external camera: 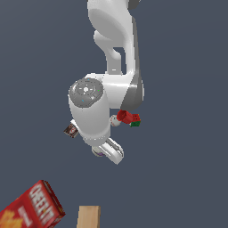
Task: Pick up a designated object from a clutter of objects.
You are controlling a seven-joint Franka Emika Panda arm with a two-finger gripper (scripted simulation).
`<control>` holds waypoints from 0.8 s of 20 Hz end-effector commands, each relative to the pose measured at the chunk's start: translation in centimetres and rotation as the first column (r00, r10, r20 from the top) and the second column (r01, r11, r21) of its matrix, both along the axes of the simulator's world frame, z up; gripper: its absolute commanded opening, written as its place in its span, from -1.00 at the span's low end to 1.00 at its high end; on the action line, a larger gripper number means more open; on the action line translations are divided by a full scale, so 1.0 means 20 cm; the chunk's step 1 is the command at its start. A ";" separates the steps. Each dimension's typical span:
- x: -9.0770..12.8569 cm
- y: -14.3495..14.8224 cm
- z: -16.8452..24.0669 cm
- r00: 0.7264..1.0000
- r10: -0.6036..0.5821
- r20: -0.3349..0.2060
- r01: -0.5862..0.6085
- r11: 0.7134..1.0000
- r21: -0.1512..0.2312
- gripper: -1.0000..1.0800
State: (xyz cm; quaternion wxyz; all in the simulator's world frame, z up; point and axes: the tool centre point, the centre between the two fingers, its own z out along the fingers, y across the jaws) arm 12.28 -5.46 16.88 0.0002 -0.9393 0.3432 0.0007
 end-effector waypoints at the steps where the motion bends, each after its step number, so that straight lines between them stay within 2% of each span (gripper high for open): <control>1: 0.01 -0.06 0.14 1.000 0.000 0.001 0.000 1.000 0.000 -1.00; 16: 0.08 -0.39 0.87 1.000 0.000 0.001 0.000 1.000 -0.001 -1.00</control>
